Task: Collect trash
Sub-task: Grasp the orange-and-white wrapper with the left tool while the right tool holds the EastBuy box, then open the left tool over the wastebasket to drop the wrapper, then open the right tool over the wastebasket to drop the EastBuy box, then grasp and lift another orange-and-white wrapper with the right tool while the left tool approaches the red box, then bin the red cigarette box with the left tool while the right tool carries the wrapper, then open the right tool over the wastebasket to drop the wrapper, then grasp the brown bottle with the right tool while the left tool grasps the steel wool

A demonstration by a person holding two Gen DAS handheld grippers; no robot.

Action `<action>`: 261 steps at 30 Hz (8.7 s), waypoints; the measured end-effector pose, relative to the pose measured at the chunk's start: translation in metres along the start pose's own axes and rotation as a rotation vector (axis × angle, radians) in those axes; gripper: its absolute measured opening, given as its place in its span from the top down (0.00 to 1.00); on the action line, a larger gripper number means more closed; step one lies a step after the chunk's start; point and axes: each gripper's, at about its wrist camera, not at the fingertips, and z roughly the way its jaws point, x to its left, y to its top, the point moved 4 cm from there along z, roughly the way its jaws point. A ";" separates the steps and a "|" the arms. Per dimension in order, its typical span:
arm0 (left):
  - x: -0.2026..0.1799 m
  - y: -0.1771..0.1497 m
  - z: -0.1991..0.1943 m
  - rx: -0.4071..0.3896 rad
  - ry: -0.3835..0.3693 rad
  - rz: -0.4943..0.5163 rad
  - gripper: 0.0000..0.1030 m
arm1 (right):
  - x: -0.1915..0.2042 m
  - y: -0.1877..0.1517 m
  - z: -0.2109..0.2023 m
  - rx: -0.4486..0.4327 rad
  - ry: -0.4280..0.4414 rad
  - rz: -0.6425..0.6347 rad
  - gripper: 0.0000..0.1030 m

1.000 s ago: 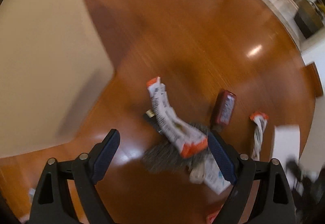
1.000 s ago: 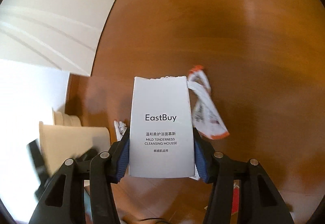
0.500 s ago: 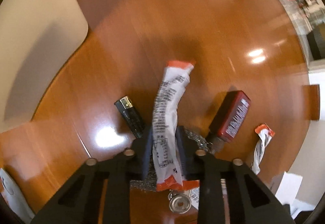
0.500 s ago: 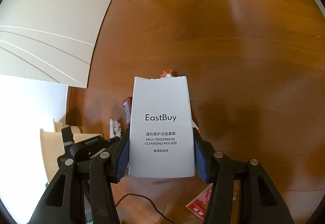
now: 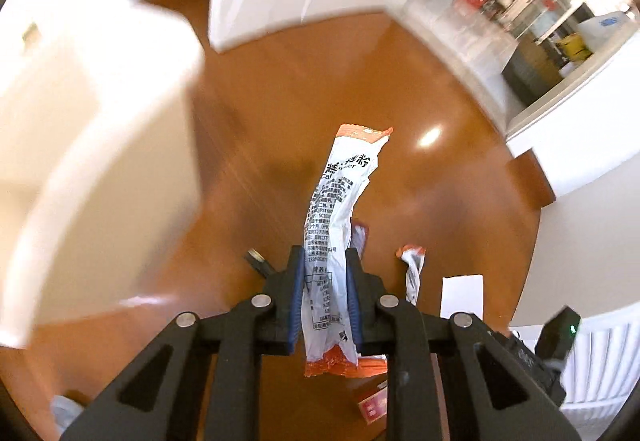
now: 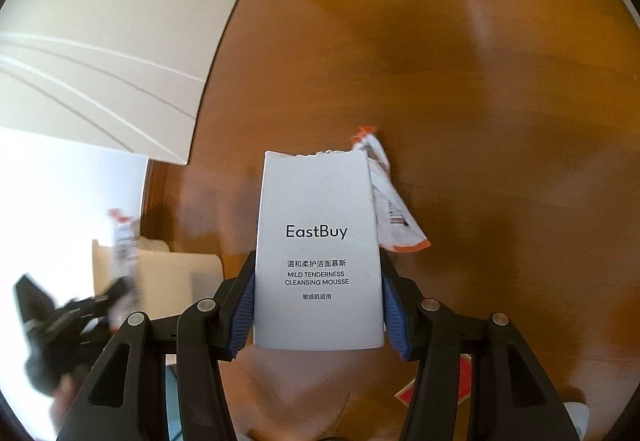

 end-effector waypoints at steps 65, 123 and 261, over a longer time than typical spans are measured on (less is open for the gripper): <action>0.069 -0.008 -0.214 -0.250 0.357 0.336 0.23 | 0.194 -0.025 -0.032 0.237 -0.386 -0.518 0.24; -0.203 -0.251 0.190 0.440 -0.005 0.999 0.12 | -0.151 -0.102 -0.067 0.115 -0.041 0.164 0.85; -0.022 -0.102 0.176 0.348 0.125 0.621 0.88 | 0.043 0.021 0.148 0.211 -0.144 -0.293 0.68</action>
